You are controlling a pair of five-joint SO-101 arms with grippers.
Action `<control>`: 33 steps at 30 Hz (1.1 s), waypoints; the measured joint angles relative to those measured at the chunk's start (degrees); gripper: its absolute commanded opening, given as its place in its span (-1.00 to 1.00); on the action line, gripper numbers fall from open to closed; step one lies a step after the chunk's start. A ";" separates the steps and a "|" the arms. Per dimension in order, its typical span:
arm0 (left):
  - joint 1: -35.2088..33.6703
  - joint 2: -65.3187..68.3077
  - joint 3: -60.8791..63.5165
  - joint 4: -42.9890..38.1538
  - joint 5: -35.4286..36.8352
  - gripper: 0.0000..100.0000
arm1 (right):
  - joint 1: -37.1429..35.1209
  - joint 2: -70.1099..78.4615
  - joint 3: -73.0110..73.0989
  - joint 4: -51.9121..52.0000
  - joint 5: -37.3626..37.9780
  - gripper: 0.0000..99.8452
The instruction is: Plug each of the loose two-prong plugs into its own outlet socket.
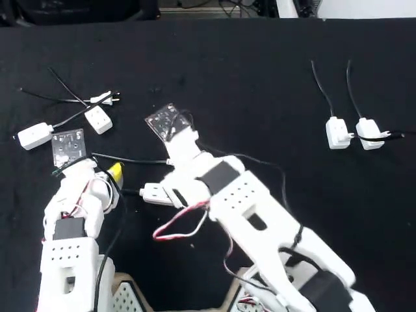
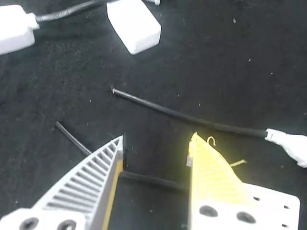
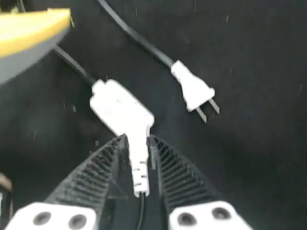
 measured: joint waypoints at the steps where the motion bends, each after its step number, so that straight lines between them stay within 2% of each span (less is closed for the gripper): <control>1: 0.00 1.05 -0.35 0.88 0.00 -0.55 | -0.44 1.05 -0.88 2.11 0.00 -0.98; 5: 0.00 10.11 -3.78 1.58 0.00 -0.55 | -3.87 4.57 -1.14 3.69 1.76 -0.98; 9: 0.00 25.49 -10.37 0.00 0.00 -0.55 | -6.59 7.74 -1.14 2.11 2.11 -0.98; 14: 0.00 45.54 -20.48 -0.35 0.00 -0.55 | -6.77 10.73 -0.97 0.53 2.20 -0.98; 17: -0.09 53.10 -25.67 -0.18 0.09 -0.55 | -6.77 11.96 -0.97 -0.53 2.20 -0.98; 21: -0.09 56.00 -28.84 2.64 0.09 -0.55 | -6.86 13.01 -0.97 -2.64 2.20 -0.98; 25: -0.09 56.53 -30.77 6.24 0.09 -0.55 | -3.60 13.45 -0.97 -4.13 2.55 -0.98; 33: 2.64 56.70 -32.18 11.96 -7.47 -0.55 | -0.62 13.45 -0.97 -4.40 2.64 -0.98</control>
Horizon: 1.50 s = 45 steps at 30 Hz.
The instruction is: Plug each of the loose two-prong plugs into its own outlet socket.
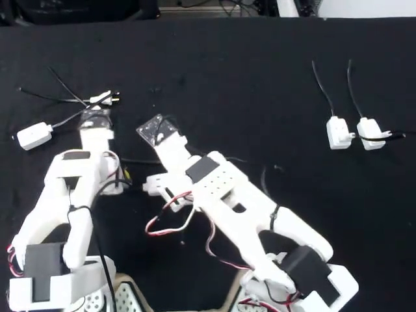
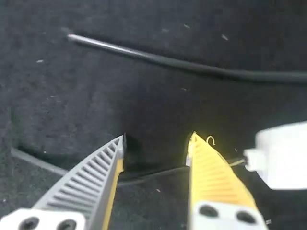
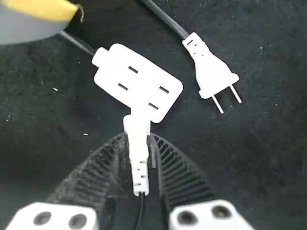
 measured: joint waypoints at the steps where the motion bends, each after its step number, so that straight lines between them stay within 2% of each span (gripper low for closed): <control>1: 0.79 0.00 0.00 0.70 -0.70 -0.55 | 0.00 0.00 0.00 0.00 0.00 -0.98; 5: 3.96 0.00 0.00 3.60 -3.34 -0.55 | 0.09 0.09 -1.76 4.48 0.00 -0.98; 12: 8.44 -0.88 0.18 7.12 -6.51 -0.55 | 4.84 0.44 -6.24 8.70 0.00 -0.98; 16: 11.87 -5.80 4.57 7.03 -7.03 -0.55 | 5.10 0.44 -6.51 8.88 0.62 -0.98; 22: 12.84 -16.53 11.43 5.54 -6.95 -0.55 | 5.10 0.44 -6.51 8.97 4.40 -0.98; 24: 10.64 -20.66 12.31 5.71 -7.12 -0.55 | 5.10 0.44 -6.77 10.02 5.71 -0.98; 28: 1.14 -29.36 12.48 9.76 -7.21 -0.55 | 5.10 0.44 -11.87 16.26 9.05 -0.98; 33: -8.70 -38.95 16.18 17.32 -14.42 -0.55 | 5.10 1.14 -21.36 25.49 11.16 -0.98; 40: -10.55 -53.10 32.00 12.22 -16.35 -0.55 | 5.10 12.48 -29.71 31.03 13.01 -0.98; 45: -10.55 -62.07 35.69 13.27 -16.35 -0.55 | 5.10 22.33 -37.36 35.25 14.68 -0.98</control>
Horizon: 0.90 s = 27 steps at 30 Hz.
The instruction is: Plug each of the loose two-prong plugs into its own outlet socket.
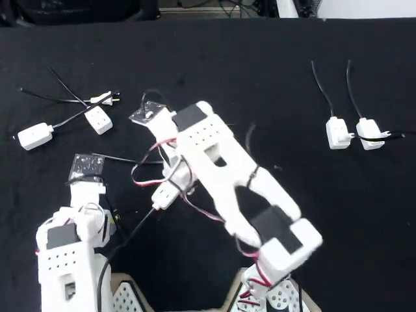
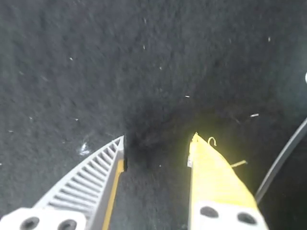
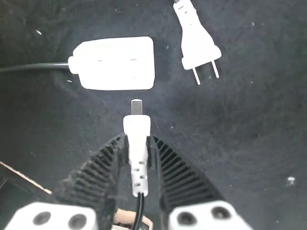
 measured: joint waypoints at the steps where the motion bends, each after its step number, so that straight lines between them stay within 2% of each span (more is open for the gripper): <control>1: 0.00 -1.41 0.53 0.26 0.00 -0.55 | 0.00 1.67 -1.93 0.97 0.35 -0.98; 13: 0.00 -7.12 2.02 1.76 0.00 -0.55 | 0.00 16.70 -21.63 7.21 2.20 -0.98; 27: 0.00 -7.47 2.02 1.76 0.00 -0.55 | 0.09 19.87 -23.74 8.53 2.29 -0.98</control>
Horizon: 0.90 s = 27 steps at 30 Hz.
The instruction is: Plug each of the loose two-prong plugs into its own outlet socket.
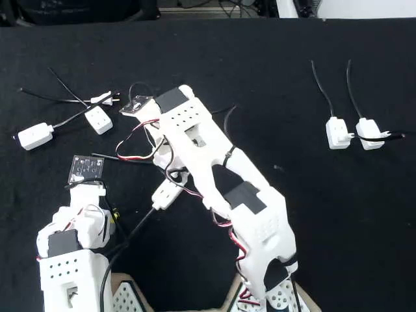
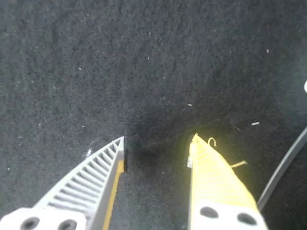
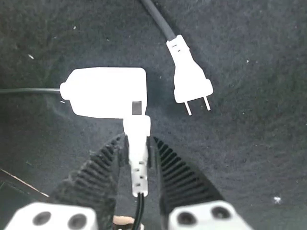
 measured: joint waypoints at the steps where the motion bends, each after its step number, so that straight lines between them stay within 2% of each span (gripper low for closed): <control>1: 0.00 0.00 0.00 0.00 0.00 -0.55 | -0.26 0.00 0.00 0.00 0.44 -0.98; 15: 0.00 -0.09 0.00 0.00 0.00 -0.55 | -1.76 0.53 -0.26 0.00 2.55 -0.98; 27: 0.00 -0.09 0.00 0.35 0.00 -0.55 | -1.58 5.45 -6.15 0.44 3.78 -0.98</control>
